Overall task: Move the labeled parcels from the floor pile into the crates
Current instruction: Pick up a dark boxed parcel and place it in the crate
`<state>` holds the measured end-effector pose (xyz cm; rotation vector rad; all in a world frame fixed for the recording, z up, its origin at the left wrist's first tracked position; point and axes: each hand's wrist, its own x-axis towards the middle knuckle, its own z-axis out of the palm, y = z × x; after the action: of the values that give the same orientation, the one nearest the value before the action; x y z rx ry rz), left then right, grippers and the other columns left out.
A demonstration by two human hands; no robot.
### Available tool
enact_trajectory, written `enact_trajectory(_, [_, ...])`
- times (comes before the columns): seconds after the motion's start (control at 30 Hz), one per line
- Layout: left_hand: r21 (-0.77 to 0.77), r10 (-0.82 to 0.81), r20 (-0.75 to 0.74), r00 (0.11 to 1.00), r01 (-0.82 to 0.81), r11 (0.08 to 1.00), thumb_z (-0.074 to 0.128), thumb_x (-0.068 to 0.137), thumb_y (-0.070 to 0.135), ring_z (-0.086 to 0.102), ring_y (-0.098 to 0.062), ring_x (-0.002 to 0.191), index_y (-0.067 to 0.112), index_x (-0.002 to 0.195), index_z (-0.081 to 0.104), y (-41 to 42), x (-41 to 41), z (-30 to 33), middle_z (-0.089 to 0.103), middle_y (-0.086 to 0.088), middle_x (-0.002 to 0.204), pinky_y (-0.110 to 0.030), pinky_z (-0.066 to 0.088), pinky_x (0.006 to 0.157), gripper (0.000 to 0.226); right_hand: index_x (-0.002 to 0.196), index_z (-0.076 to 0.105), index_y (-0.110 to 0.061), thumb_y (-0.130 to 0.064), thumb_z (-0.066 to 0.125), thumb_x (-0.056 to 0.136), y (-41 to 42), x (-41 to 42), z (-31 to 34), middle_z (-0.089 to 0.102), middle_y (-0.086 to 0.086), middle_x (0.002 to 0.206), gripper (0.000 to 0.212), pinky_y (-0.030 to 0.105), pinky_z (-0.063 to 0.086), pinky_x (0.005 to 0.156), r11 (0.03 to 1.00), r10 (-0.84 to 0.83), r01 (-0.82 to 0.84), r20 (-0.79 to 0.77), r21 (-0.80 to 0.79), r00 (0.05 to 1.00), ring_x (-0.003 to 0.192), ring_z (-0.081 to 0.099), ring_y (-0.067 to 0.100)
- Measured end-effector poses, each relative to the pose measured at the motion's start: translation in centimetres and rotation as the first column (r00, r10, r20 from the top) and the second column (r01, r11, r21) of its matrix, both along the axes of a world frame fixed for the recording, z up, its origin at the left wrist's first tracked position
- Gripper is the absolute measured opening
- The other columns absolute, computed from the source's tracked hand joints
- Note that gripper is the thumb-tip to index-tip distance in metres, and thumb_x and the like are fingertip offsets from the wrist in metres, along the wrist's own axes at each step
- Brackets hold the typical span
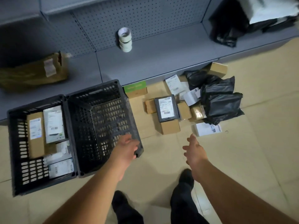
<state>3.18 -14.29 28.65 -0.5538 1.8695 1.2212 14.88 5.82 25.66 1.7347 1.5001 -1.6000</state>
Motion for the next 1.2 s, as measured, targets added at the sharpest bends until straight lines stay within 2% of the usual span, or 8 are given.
enact_trajectory(0.17, [-0.04, 0.011, 0.023, 1.0, -0.01, 0.999, 0.059, 0.101, 0.02, 0.063, -0.013, 0.104, 0.017, 0.148, 0.044, 6.0, 1.4, -0.6, 0.061, -0.004, 0.127, -0.03, 0.052, 0.078, 0.049, 0.158, 0.031, -0.025, -0.05, 0.017, 0.107, 6.9, -0.1, 0.3, 0.045, 0.005, 0.156, 0.058, 0.051, 0.032, 0.119, 0.998, 0.058, -0.058, -0.001, 0.013, 0.998, 0.141, 0.043, 0.029])
enact_trajectory(0.27, [-0.05, -0.016, 0.025, 1.0, 0.017, 0.999, 0.058, 0.101, 0.019, 0.063, -0.014, 0.106, 0.016, 0.148, 0.044, 8.4, 1.7, -1.0, 0.061, -0.003, 0.127, -0.035, 0.053, 0.091, 0.049, 0.158, 0.031, -0.025, -0.054, 0.015, 0.106, 9.5, -1.3, 0.0, 0.042, 0.001, 0.158, 0.062, 0.047, 0.027, 0.122, 0.994, 0.095, -0.094, 0.007, -0.051, 0.995, 0.146, 0.038, 0.024])
enact_trajectory(0.37, [-0.072, -0.048, 0.034, 0.998, 0.051, 0.996, 0.058, 0.101, 0.019, 0.063, -0.014, 0.107, 0.016, 0.149, 0.043, 10.2, 1.1, -1.9, 0.062, -0.004, 0.129, -0.034, 0.052, 0.091, 0.051, 0.158, 0.032, -0.025, -0.054, 0.015, 0.106, 11.1, -2.7, -1.1, 0.041, -0.002, 0.159, 0.062, 0.045, 0.026, 0.123, 0.996, 0.067, -0.067, -0.005, -0.062, 0.998, 0.147, 0.036, 0.021])
enact_trajectory(0.57, [-0.076, -0.028, 0.079, 0.996, 0.034, 0.997, 0.061, 0.1, 0.019, 0.064, -0.011, 0.103, 0.015, 0.147, 0.046, 12.8, -2.3, -5.2, 0.064, -0.004, 0.119, -0.033, 0.052, 0.092, 0.05, 0.142, 0.052, -0.01, -0.058, 0.031, 0.103, 12.5, -5.9, -4.1, 0.056, 0.016, 0.141, 0.065, 0.052, 0.041, 0.111, 1.0, -0.018, 0.017, -0.038, -0.016, 0.999, 0.13, 0.053, 0.036])
enact_trajectory(0.87, [-0.084, -0.113, 0.124, 0.986, 0.124, 0.989, 0.062, 0.098, 0.023, 0.066, -0.011, 0.102, 0.02, 0.145, 0.049, 16.5, -9.4, -11.0, 0.065, 0.002, 0.113, -0.037, 0.055, 0.095, 0.049, 0.152, 0.039, -0.027, -0.05, 0.018, 0.106, 15.5, -12.5, -9.1, 0.048, 0.001, 0.151, 0.056, 0.048, 0.036, 0.111, 0.995, 0.094, -0.088, 0.11, -0.052, 0.989, 0.137, 0.045, 0.027])
enact_trajectory(0.97, [-0.1, -0.133, 0.132, 0.982, 0.147, 0.984, 0.062, 0.098, 0.026, 0.065, -0.012, 0.104, 0.021, 0.144, 0.05, 17.5, -11.6, -12.8, 0.066, 0.002, 0.113, -0.04, 0.053, 0.099, 0.047, 0.143, 0.05, -0.028, -0.065, 0.02, 0.098, 16.3, -14.6, -10.7, 0.057, 0.003, 0.142, 0.065, 0.048, 0.038, 0.103, 0.998, 0.049, -0.043, 0.129, -0.056, 0.99, 0.128, 0.051, 0.029])
enact_trajectory(1.07, [-0.102, -0.139, 0.14, 0.98, 0.154, 0.983, 0.058, 0.101, 0.029, 0.064, -0.013, 0.108, 0.025, 0.144, 0.051, 18.5, -13.1, -14.8, 0.064, 0.005, 0.119, -0.044, 0.05, 0.104, 0.044, 0.142, 0.049, -0.029, -0.064, 0.014, 0.098, 17.2, -16.5, -12.7, 0.057, 0.005, 0.141, 0.066, 0.054, 0.038, 0.109, 0.986, 0.169, -0.167, 0.13, -0.025, 0.977, 0.128, 0.052, 0.032])
enact_trajectory(1.2, [-0.097, -0.135, 0.134, 0.982, 0.148, 0.984, 0.053, 0.104, 0.035, 0.064, -0.01, 0.107, 0.032, 0.14, 0.056, 19.9, -14.0, -17.6, 0.063, 0.007, 0.13, -0.044, 0.047, 0.107, 0.036, 0.143, 0.05, -0.029, -0.07, 0.017, 0.094, 18.5, -18.5, -15.8, 0.059, 0.003, 0.139, 0.073, 0.055, 0.035, 0.111, 0.986, 0.16, -0.153, 0.137, -0.064, 0.978, 0.13, 0.05, 0.03])
